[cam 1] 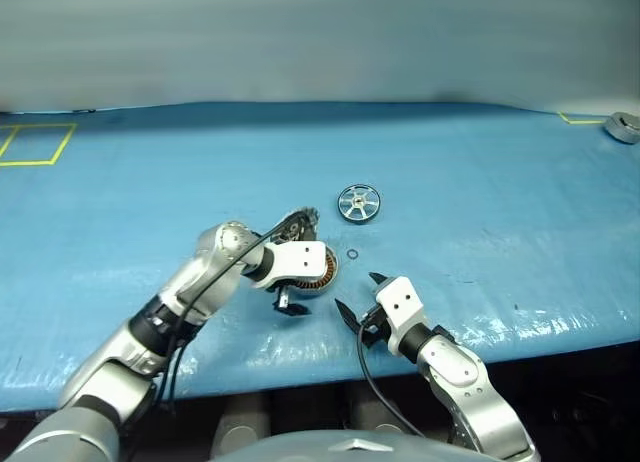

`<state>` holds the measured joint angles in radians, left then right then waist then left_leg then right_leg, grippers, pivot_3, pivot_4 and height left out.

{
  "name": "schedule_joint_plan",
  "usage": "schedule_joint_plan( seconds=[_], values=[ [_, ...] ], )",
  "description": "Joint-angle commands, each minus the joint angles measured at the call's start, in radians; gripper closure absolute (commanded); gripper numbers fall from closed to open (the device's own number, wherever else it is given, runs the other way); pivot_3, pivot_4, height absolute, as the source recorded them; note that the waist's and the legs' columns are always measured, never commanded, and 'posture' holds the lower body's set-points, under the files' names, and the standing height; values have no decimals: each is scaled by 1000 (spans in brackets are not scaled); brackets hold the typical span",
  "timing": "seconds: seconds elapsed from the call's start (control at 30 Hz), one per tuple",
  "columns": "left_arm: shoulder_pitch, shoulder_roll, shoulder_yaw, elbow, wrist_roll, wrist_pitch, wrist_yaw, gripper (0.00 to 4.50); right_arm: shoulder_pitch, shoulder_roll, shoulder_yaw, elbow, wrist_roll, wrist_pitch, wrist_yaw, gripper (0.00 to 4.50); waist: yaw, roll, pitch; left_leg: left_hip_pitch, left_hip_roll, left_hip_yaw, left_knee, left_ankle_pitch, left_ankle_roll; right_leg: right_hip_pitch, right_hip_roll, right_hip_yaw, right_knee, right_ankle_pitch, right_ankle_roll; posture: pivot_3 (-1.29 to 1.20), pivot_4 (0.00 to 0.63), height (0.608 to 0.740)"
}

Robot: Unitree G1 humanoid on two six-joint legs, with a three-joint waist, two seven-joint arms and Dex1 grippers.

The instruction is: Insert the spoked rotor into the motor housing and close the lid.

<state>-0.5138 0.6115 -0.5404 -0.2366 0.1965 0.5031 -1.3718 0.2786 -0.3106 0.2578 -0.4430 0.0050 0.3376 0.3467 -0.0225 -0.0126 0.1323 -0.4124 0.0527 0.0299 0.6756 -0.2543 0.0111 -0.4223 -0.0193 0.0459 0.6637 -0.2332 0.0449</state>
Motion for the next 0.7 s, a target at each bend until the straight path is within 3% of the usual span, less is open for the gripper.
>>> schedule_joint_plan(
  seconds=[0.03,0.17,0.33,0.53,0.63,0.7],
  values=[
    [6,62,-16,3,16,-127,3,20,-23,1,-3,-15,4,-10,9,0,6,0,0,-1,-1,0,-1,0,0,-1,0,0,0,-1,-1,0,150,740],
    [12,111,-41,39,52,-254,18,20,-48,4,-3,1,7,-9,13,0,11,-1,1,-1,-1,2,-3,0,0,-1,0,0,-1,-4,1,0,150,740],
    [8,102,-29,74,85,-282,80,20,-59,6,-1,11,7,-8,21,0,9,-2,1,0,-1,3,-3,0,0,-1,0,1,0,-4,2,0,150,740],
    [17,71,17,41,11,-183,84,20,-53,5,0,19,3,-12,23,0,9,-2,1,1,-1,3,-2,0,0,0,0,2,1,-4,2,0,150,740],
    [24,100,39,14,-28,-194,63,20,-49,7,1,19,1,-13,20,0,8,-2,1,1,-1,3,-2,0,0,0,0,2,1,-4,2,0,150,740],
    [40,111,70,-29,-124,-167,11,20,-47,5,0,22,-2,-15,19,0,7,-2,1,1,-1,3,-2,0,0,0,1,2,1,-4,2,0,150,740]
  ],
)
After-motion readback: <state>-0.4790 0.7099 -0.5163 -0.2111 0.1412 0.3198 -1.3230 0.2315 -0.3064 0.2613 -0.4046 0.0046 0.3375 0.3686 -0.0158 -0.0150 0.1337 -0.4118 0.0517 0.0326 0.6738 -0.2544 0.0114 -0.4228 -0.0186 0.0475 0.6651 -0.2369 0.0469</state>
